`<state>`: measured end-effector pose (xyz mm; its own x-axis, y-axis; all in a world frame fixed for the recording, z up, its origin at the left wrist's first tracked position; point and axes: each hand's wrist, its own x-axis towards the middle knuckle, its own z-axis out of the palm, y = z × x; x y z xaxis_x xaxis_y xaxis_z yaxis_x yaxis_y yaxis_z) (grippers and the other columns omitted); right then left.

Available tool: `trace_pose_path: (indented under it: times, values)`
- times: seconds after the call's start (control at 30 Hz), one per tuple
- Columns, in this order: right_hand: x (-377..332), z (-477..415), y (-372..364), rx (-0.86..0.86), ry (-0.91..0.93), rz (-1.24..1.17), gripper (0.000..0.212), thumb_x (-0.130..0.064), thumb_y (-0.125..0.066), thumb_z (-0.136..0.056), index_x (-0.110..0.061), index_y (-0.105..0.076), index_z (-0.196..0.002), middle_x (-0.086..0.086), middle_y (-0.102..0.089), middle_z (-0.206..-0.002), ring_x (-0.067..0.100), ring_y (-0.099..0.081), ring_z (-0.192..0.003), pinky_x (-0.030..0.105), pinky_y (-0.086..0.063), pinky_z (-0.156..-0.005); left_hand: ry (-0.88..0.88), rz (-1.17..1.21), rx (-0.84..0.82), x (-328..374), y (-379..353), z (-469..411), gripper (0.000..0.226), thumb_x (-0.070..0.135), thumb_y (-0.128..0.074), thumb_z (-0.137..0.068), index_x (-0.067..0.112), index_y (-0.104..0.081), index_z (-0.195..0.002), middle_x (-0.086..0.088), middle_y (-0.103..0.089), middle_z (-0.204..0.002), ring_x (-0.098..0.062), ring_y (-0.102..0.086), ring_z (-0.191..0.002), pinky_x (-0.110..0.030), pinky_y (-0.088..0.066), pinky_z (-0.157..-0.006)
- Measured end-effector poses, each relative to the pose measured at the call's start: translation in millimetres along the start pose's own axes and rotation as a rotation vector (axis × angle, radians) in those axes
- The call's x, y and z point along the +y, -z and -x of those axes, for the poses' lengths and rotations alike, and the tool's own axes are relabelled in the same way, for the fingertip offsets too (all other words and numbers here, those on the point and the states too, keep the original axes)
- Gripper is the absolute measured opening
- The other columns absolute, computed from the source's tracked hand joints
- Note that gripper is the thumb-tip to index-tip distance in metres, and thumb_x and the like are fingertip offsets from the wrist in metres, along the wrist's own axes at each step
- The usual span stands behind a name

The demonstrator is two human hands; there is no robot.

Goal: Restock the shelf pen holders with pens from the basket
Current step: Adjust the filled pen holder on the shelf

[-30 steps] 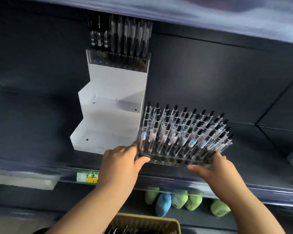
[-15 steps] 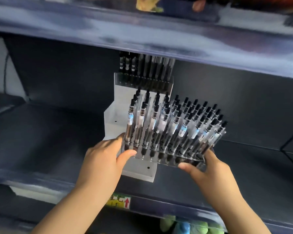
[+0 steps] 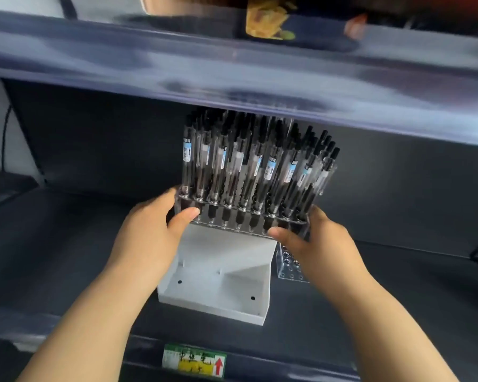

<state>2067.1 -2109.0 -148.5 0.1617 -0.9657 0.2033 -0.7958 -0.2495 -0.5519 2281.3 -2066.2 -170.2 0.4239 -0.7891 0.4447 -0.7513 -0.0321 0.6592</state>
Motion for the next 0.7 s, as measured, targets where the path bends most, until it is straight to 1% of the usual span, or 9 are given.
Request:
trace_pose_path:
  times: [0.03,0.1,0.17,0.27,0.33,0.43,0.53,0.63,0.7]
  values:
    - [-2.5,-4.1,-0.1,-0.009,0.009,0.005,0.064,-0.056,-0.057,-0.083,-0.013,-0.040,-0.127,-0.004,-0.053,-0.062,0.012,-0.054,-0.051,0.021,-0.036,-0.044,0.004,0.000,-0.004,-0.2,2.0,-4.8,0.048,0.042,-0.047,-0.093,0.029,-0.043,-0.138,0.004,-0.051,-0.136,-0.019,-0.045,-0.122,-0.026,-0.035,-0.083]
    - [-6.1,-11.4,-1.2,-0.026,0.015,0.016,0.052,-0.056,-0.057,-0.083,-0.016,-0.042,-0.113,-0.003,-0.055,-0.065,0.016,-0.059,-0.056,0.023,-0.040,-0.047,0.008,-0.006,-0.006,-0.9,4.9,-13.9,0.048,0.042,-0.047,-0.093,0.029,-0.042,-0.139,0.003,-0.050,-0.136,-0.020,-0.045,-0.123,-0.025,-0.032,-0.082]
    - [-8.3,-19.5,-4.0,-0.032,0.015,0.019,0.049,-0.057,-0.056,-0.082,-0.016,-0.042,-0.105,-0.002,-0.055,-0.067,0.019,-0.060,-0.062,0.026,-0.041,-0.049,0.010,-0.018,-0.005,-2.0,5.3,-22.5,0.047,0.041,-0.047,-0.093,0.028,-0.042,-0.139,0.001,-0.051,-0.135,-0.021,-0.045,-0.122,-0.025,-0.031,-0.082]
    - [-7.0,-32.4,-10.9,-0.037,0.035,0.046,0.054,-0.058,-0.055,-0.082,-0.013,-0.044,-0.111,-0.001,-0.055,-0.068,0.020,-0.059,-0.066,0.025,-0.041,-0.050,0.006,-0.023,-0.018,-6.4,-0.7,-33.3,0.044,0.040,-0.048,-0.093,0.028,-0.046,-0.135,0.000,-0.055,-0.130,-0.020,-0.047,-0.118,-0.024,-0.031,-0.080]
    - [-4.1,-39.1,-15.6,-0.056,0.040,0.069,0.054,-0.057,-0.053,-0.084,-0.013,-0.044,-0.114,-0.003,-0.054,-0.069,0.017,-0.056,-0.064,0.023,-0.040,-0.049,0.011,-0.055,-0.047,-12.8,-8.2,-39.4,0.042,0.042,-0.048,-0.093,0.028,-0.048,-0.132,-0.002,-0.057,-0.127,-0.021,-0.050,-0.114,-0.027,-0.035,-0.079]
    - [1.2,-44.6,-20.9,-0.055,0.053,0.095,0.050,-0.055,-0.052,-0.085,-0.012,-0.044,-0.110,-0.006,-0.050,-0.072,0.016,-0.053,-0.065,0.024,-0.038,-0.049,0.044,-0.122,-0.103,-20.8,-20.1,-43.2,0.046,0.045,-0.048,-0.092,0.023,-0.048,-0.133,-0.005,-0.058,-0.125,-0.025,-0.050,-0.115,-0.034,-0.043,-0.087]
    - [4.1,-48.4,-24.8,-0.023,0.071,0.082,0.046,-0.051,-0.054,-0.087,-0.013,-0.045,-0.110,-0.006,-0.048,-0.073,0.014,-0.050,-0.063,0.022,-0.034,-0.046,0.033,-0.156,-0.108,-23.6,-26.7,-42.4,0.048,0.044,-0.048,-0.092,0.020,-0.048,-0.134,-0.004,-0.058,-0.125,-0.025,-0.046,-0.118,-0.037,-0.042,-0.091]
    - [1.3,-54.0,-30.0,-0.033,0.085,0.075,0.048,-0.050,-0.054,-0.088,-0.013,-0.045,-0.116,0.003,-0.058,-0.085,0.021,-0.056,-0.070,0.027,-0.037,-0.050,0.053,-0.171,-0.102,-27.9,-24.8,-44.1,0.050,0.043,-0.048,-0.092,0.020,-0.046,-0.136,-0.007,-0.054,-0.127,-0.026,-0.043,-0.121,-0.036,-0.040,-0.094]
    - [0.5,-57.8,-33.9,-0.046,0.075,0.091,0.052,-0.052,-0.053,-0.087,-0.012,-0.044,-0.119,0.007,-0.059,-0.089,0.024,-0.056,-0.072,0.028,-0.037,-0.050,0.086,-0.155,-0.102,-30.3,-22.9,-45.0,0.050,0.045,-0.048,-0.091,0.024,-0.046,-0.136,-0.009,-0.053,-0.127,-0.028,-0.046,-0.118,-0.036,-0.040,-0.092]
